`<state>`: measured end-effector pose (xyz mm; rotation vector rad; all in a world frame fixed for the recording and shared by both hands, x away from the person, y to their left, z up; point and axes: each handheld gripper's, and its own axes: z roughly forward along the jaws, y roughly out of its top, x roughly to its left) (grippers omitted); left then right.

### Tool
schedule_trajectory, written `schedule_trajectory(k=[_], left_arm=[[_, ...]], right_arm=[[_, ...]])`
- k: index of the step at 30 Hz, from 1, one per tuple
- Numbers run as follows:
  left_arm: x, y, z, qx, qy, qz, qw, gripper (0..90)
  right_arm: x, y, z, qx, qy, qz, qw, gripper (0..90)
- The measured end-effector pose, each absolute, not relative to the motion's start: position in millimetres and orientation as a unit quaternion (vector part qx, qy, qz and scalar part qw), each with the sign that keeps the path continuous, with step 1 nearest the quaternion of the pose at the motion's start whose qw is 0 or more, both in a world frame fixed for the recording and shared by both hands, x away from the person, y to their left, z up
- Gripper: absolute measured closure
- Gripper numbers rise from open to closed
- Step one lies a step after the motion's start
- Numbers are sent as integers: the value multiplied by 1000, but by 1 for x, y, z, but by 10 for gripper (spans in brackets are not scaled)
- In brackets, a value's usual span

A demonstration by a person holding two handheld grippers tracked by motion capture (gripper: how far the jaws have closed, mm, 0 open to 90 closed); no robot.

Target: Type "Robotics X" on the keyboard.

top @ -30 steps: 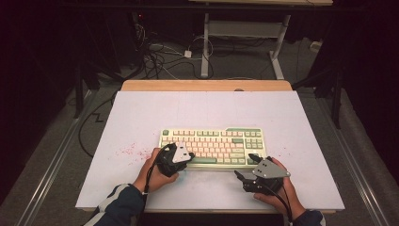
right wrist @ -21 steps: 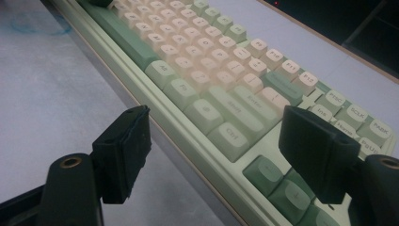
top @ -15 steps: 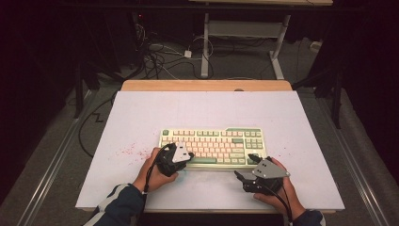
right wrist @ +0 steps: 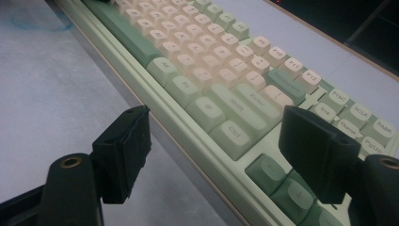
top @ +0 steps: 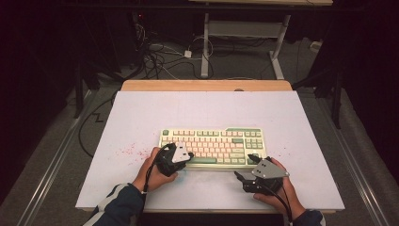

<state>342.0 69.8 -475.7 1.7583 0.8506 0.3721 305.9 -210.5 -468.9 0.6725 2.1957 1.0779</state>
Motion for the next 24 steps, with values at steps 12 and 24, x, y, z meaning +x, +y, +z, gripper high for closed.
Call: schedule_trajectory(k=[12,24], left_arm=[[341,72,-473,739,354,166,548,852],[343,83,-466,727,356,184,557,777]], right_arm=[[305,-210,-469,249,829,403,296,265],[306,-211,-468,251,827,405,298,265]])
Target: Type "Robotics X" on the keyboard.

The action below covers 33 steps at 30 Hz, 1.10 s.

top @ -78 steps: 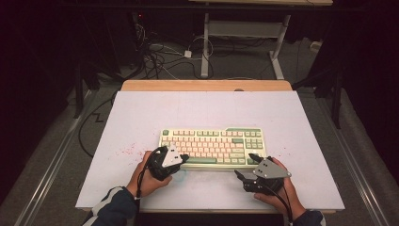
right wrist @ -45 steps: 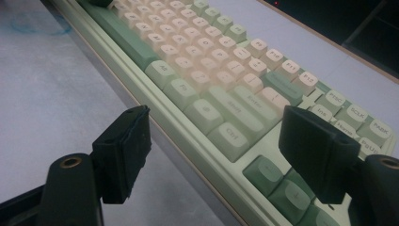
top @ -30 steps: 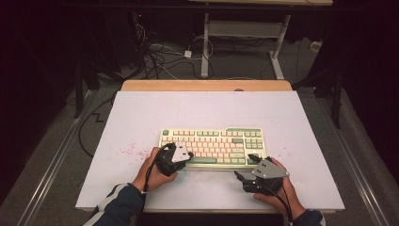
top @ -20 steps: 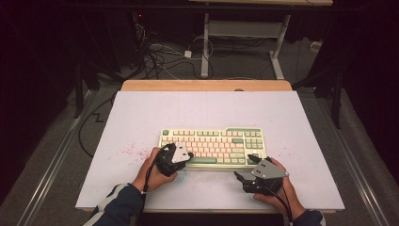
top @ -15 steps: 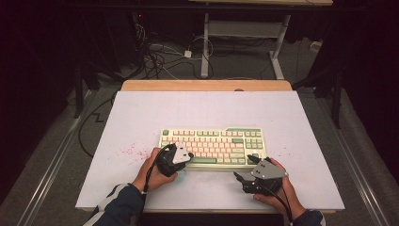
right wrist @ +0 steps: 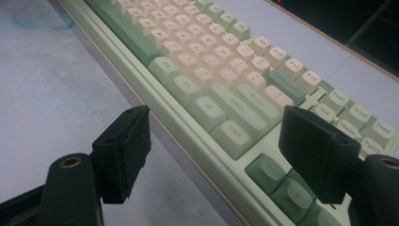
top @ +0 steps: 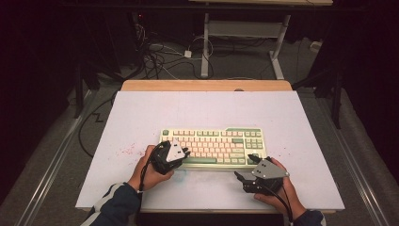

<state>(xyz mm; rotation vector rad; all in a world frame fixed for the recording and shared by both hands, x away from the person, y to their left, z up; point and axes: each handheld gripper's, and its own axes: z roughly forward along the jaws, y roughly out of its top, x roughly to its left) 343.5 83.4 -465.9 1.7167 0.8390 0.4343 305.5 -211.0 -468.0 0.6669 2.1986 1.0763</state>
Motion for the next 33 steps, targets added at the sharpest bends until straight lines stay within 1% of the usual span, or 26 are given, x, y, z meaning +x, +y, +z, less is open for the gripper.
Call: schedule_trajectory(k=[2,4,8,12,13,14,15,18,21,24,33], left_arm=[[344,84,-466,726,356,190,557,750],[344,85,-466,726,355,189,557,742],[343,86,-466,725,353,198,558,675],[343,89,-465,718,352,203,565,565],[343,90,-464,715,355,208,566,521],[342,90,-464,711,357,209,569,456],[342,91,-464,710,356,208,570,429],[340,92,-466,709,354,216,570,306],[337,96,-467,701,351,222,579,225],[334,102,-470,698,352,223,583,197],[325,123,-477,696,355,223,583,210]], right_arm=[[306,-211,-468,250,827,405,298,265],[306,-211,-468,250,827,405,298,265],[305,-211,-468,252,827,405,298,265],[306,-212,-467,252,826,406,299,265],[306,-212,-467,253,826,406,299,265],[306,-212,-467,253,825,407,299,265],[306,-213,-467,253,825,407,300,265],[306,-213,-466,254,823,408,302,265],[307,-214,-466,257,822,408,302,265],[307,-215,-465,260,820,409,304,265],[308,-220,-462,268,813,415,308,265]])
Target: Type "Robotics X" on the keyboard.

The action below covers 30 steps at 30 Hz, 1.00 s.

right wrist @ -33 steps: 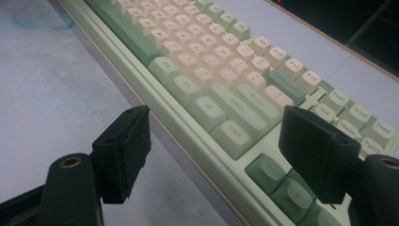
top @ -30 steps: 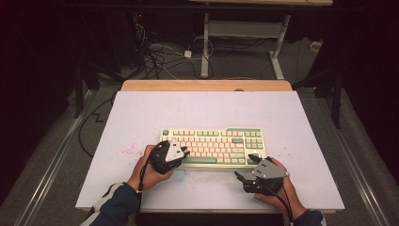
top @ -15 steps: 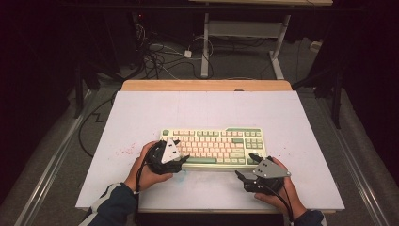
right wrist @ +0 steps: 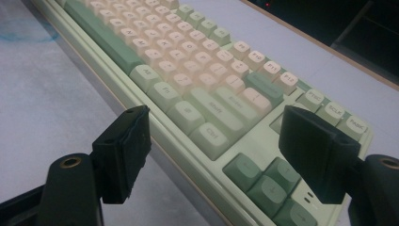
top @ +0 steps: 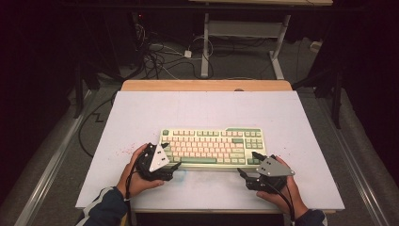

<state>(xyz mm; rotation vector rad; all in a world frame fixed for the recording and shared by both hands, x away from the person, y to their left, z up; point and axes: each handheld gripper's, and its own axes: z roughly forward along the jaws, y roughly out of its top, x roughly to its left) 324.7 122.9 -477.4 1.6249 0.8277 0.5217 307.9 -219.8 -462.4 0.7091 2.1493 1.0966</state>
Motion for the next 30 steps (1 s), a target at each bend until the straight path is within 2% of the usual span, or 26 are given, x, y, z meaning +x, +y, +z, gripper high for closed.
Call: schedule_trajectory(k=[5,12,15,22,23,30], left_arm=[[318,136,-478,686,358,236,588,200],[313,149,-488,691,372,243,571,200],[311,153,-489,690,375,244,568,200],[311,160,-490,690,386,244,562,200],[311,160,-491,690,387,244,561,201],[311,159,-493,697,387,242,553,201]], right_arm=[[309,-222,-460,275,812,410,312,281],[313,-227,-452,274,815,422,288,380],[316,-226,-446,274,814,428,282,506],[335,-216,-434,279,827,413,261,879],[337,-215,-434,279,829,411,259,900],[352,-196,-435,272,842,397,243,900]])
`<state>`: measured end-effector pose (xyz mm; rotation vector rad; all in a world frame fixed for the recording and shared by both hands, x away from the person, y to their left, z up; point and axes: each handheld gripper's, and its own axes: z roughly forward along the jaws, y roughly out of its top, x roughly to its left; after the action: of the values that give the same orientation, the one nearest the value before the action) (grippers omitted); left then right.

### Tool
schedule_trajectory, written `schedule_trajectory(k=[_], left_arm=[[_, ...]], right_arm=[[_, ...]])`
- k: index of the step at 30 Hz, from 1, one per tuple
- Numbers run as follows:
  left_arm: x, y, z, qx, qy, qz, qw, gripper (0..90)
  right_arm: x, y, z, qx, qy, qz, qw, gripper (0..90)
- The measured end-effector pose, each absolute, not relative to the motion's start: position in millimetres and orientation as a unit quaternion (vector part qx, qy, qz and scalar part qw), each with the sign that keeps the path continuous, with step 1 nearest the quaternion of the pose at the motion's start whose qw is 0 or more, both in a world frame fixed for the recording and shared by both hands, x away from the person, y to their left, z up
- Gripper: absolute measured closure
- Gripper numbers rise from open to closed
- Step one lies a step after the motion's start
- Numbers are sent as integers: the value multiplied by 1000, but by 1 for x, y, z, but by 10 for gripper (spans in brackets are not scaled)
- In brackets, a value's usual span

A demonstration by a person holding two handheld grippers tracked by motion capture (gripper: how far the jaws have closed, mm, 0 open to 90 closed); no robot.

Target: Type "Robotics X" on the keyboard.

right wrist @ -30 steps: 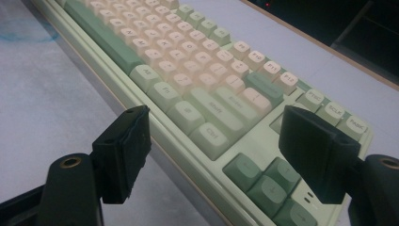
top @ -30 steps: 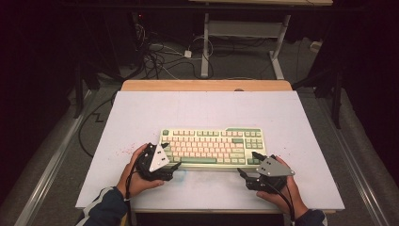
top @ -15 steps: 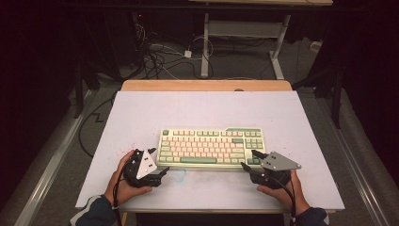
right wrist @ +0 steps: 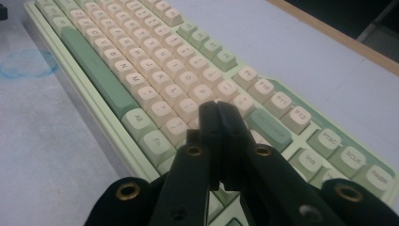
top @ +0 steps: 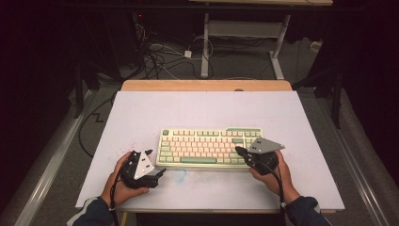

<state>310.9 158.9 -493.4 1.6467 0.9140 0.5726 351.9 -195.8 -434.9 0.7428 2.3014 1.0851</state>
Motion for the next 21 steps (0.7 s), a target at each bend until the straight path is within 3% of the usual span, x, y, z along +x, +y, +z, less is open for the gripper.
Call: schedule_trajectory(k=[21], left_arm=[[310,157,-495,704,386,236,547,203]], right_arm=[[362,-191,-454,278,860,364,224,900]])
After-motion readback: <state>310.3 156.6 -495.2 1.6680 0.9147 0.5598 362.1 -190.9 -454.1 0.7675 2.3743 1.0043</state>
